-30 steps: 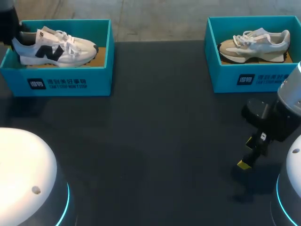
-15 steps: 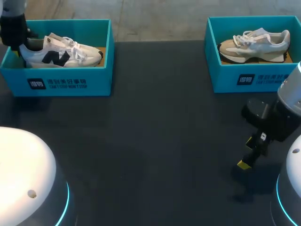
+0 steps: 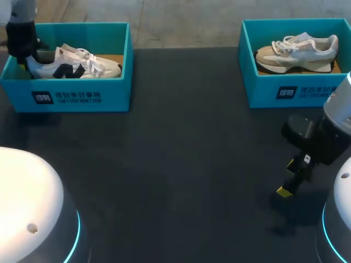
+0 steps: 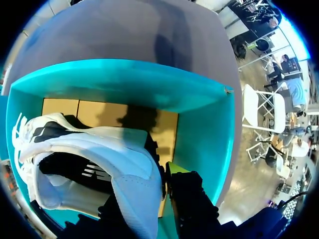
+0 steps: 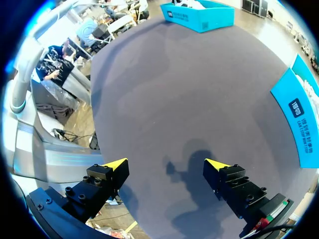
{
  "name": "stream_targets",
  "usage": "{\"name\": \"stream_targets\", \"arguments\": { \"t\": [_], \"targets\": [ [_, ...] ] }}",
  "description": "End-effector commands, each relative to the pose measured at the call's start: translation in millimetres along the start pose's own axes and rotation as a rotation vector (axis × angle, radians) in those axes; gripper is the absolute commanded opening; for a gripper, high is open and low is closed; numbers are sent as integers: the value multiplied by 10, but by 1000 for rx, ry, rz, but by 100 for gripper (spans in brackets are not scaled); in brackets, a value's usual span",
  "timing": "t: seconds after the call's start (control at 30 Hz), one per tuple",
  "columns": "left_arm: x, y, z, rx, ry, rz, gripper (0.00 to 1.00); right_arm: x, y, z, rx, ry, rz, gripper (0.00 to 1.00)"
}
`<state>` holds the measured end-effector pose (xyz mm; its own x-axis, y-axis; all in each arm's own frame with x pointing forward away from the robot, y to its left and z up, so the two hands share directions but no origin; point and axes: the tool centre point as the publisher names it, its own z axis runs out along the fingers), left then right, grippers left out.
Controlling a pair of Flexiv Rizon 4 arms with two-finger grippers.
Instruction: Take the shoe out of the shoebox, open the shoe tongue, remove and reinsert the insole, then place the shoe into the shoebox
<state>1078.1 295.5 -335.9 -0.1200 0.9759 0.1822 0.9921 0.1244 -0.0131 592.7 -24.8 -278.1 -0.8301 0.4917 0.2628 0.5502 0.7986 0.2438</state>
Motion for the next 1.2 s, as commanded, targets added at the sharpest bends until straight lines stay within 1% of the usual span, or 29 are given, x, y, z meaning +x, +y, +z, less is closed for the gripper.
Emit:
{"name": "stream_targets", "arguments": {
  "t": [0.03,0.2,0.6,0.77,1.2],
  "targets": [
    [58,58,-10,31,-16,3,0,10,-9,7,-1,-2,-1,100],
    [65,-32,28,37,-10,14,0,10,-9,7,-1,-2,-1,100],
    [22,-78,126,70,-1,11,0,10,-9,7,-1,-2,-1,100],
    [5,-89,212,83,15,5,0,10,-9,7,-1,-2,-1,100],
    [-11,-118,352,99,35,-10,0,10,-9,7,-1,-2,-1,100]
  ]
}}
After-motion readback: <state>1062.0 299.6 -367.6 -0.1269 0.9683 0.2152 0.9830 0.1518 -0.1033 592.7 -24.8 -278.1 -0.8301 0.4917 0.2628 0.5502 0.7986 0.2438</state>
